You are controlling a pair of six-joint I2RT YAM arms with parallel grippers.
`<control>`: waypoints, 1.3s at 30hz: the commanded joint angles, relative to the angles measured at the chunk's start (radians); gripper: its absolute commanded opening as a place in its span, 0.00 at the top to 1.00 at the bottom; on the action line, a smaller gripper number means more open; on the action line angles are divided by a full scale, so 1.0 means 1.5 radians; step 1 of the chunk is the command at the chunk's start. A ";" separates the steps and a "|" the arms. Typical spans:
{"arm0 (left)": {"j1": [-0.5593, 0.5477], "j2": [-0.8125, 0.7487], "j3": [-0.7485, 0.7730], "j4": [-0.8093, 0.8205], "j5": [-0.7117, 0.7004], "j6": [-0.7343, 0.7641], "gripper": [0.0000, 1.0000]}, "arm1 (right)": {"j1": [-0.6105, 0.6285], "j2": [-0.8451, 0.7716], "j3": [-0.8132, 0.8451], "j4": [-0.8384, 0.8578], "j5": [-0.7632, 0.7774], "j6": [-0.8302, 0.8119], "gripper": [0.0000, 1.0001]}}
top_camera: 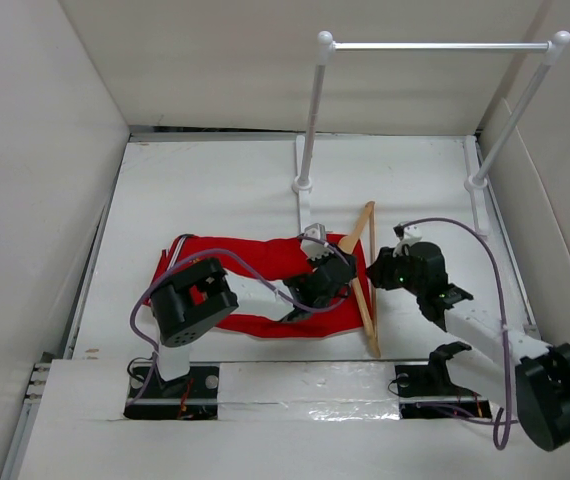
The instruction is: Place the trousers on the hanger
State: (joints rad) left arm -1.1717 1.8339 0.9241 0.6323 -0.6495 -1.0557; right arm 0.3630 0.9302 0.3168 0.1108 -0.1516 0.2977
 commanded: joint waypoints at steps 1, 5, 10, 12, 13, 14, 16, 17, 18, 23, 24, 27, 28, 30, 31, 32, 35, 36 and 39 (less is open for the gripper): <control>-0.001 0.005 -0.008 0.041 -0.022 -0.023 1.00 | -0.007 0.077 0.016 0.113 -0.046 -0.005 0.60; -0.001 0.008 -0.014 0.047 -0.020 -0.017 1.00 | -0.013 0.169 0.021 0.191 -0.056 0.006 0.51; -0.001 0.011 -0.017 0.052 -0.021 -0.002 1.00 | -0.013 0.252 0.019 0.242 -0.072 0.016 0.51; -0.001 0.013 -0.021 0.054 -0.022 0.004 1.00 | -0.013 0.261 0.013 0.259 -0.074 0.021 0.56; -0.001 0.013 -0.023 0.057 -0.020 0.007 1.00 | -0.013 0.264 0.008 0.262 -0.074 0.022 0.61; 0.006 0.013 -0.026 0.068 -0.015 0.011 1.00 | -0.013 0.262 0.005 0.270 -0.078 0.026 0.83; 0.013 0.010 -0.039 0.083 -0.013 0.032 1.00 | -0.019 0.250 -0.002 0.274 -0.090 0.028 0.99; 0.013 0.009 -0.045 0.100 -0.013 0.042 1.00 | -0.026 0.224 -0.007 0.267 -0.092 0.028 1.00; 0.020 0.004 -0.057 0.107 -0.014 0.054 1.00 | -0.026 0.206 -0.007 0.267 -0.090 0.028 1.00; 0.045 -0.028 -0.091 0.110 -0.029 0.127 1.00 | -0.067 0.066 -0.012 0.147 -0.063 0.011 1.00; 0.045 -0.040 -0.108 0.110 -0.031 0.135 1.00 | -0.087 0.020 -0.013 0.134 -0.064 0.010 1.00; 0.045 -0.063 -0.138 0.103 -0.032 0.153 1.00 | -0.125 -0.052 -0.020 0.110 -0.075 0.019 1.00; 0.045 -0.068 -0.147 0.100 -0.032 0.155 1.00 | -0.136 -0.063 -0.016 0.106 -0.089 0.019 1.00; 0.045 -0.079 -0.172 0.085 -0.044 0.149 1.00 | -0.158 -0.076 -0.005 0.071 -0.105 0.010 1.00; 0.045 -0.085 -0.182 0.077 -0.054 0.144 1.00 | -0.179 -0.087 0.009 0.054 -0.116 0.005 1.00; 0.045 -0.093 -0.192 0.066 -0.058 0.143 1.00 | -0.190 -0.092 0.012 0.039 -0.117 -0.001 1.00; 0.045 -0.133 -0.238 0.046 -0.073 0.141 1.00 | -0.233 -0.116 0.002 0.030 -0.111 0.006 1.00; 0.045 -0.158 -0.258 0.040 -0.075 0.141 1.00 | -0.245 -0.119 -0.004 0.037 -0.109 0.011 1.00; 0.045 -0.211 -0.289 0.002 -0.084 0.153 1.00 | -0.297 -0.122 -0.016 0.054 -0.116 0.024 1.00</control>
State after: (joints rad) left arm -1.1091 1.5776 0.5507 0.8047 -0.7162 -0.9203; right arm -0.0162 0.7677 0.2924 0.1261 -0.3481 0.3264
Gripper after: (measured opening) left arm 0.131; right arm 0.020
